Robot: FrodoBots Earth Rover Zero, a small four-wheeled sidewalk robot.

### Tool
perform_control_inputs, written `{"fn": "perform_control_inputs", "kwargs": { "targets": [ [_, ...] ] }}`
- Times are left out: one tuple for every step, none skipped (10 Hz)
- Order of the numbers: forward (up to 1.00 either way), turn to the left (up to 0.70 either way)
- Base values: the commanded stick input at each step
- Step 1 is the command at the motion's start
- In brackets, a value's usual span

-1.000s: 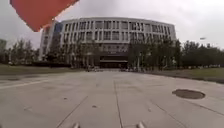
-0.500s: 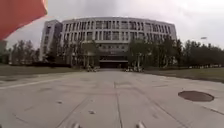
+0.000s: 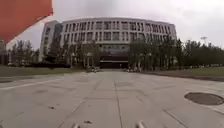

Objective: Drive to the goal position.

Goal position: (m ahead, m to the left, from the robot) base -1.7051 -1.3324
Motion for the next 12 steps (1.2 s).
{"fn": "perform_control_inputs", "kwargs": {
  "targets": [
    [0.50,0.00],
    [0.50,0.00],
    [0.50,0.00],
    [0.50,0.00],
    [0.50,0.00],
    [0.50,0.00],
    [0.50,0.00],
    [0.50,0.00],
    [0.50,0.00],
    [0.50,0.00],
    [0.50,0.00],
    [0.50,0.00]
  ]
}}
